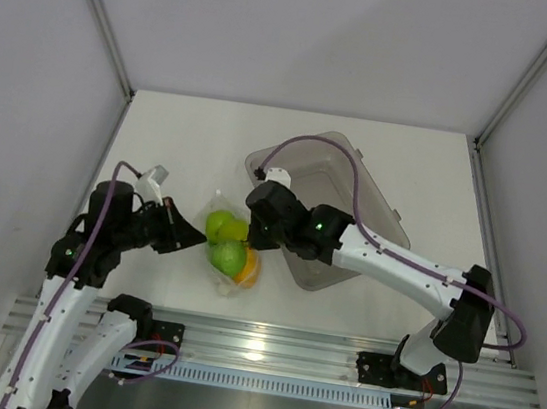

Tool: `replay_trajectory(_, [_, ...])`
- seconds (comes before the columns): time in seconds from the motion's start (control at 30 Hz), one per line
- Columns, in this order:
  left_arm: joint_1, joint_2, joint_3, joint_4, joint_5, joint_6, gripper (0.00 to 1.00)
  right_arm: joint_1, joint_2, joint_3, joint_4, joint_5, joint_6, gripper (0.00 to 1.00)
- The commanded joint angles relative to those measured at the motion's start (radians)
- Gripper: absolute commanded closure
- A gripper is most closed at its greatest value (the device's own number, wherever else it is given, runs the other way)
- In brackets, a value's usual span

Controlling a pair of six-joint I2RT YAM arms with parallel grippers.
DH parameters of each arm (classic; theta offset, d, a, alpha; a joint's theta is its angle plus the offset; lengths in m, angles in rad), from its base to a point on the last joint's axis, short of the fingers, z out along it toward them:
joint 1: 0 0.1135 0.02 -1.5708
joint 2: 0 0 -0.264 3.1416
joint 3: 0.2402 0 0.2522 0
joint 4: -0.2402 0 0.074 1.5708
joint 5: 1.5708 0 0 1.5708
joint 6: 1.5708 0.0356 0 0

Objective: Place the food in the zip-top bag and seal the zipper
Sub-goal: Adjust the zipper food storage bag at the center of the board.

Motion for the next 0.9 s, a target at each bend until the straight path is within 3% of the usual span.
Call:
replay_trajectory(0.0, [-0.005,-0.046,0.233,0.022,0.016,-0.005,0.99,-0.003,-0.047,0.209,-0.059,-0.029,-0.030,1.00])
replay_trajectory(0.13, [-0.005,-0.086,0.233,0.025,-0.019,-0.017,0.99,-0.009,-0.078,0.208,-0.014,-0.087,-0.023,1.00])
replay_trajectory(0.23, [-0.005,-0.091,0.060,0.056,-0.042,-0.005,0.99,-0.066,-0.069,0.112,0.023,-0.170,-0.004,1.00])
replay_trajectory(0.37, [-0.005,-0.047,-0.029,0.073,-0.028,0.006,0.99,-0.104,-0.029,0.114,-0.027,-0.206,-0.015,1.00])
replay_trajectory(0.5, [-0.005,-0.057,0.064,0.042,-0.019,-0.005,0.99,-0.113,-0.015,0.288,-0.148,-0.178,-0.065,1.00])
replay_trajectory(0.63, [-0.005,-0.092,0.222,0.010,0.002,-0.031,0.99,-0.141,0.051,0.572,-0.347,-0.259,-0.119,1.00])
replay_trajectory(0.7, [-0.005,-0.102,0.198,0.013,-0.018,-0.034,0.99,-0.159,0.069,0.559,-0.351,-0.285,-0.138,1.00])
replay_trajectory(0.87, [-0.005,-0.091,-0.053,0.059,-0.028,-0.022,0.99,-0.198,0.091,0.341,-0.233,-0.411,-0.130,1.00])
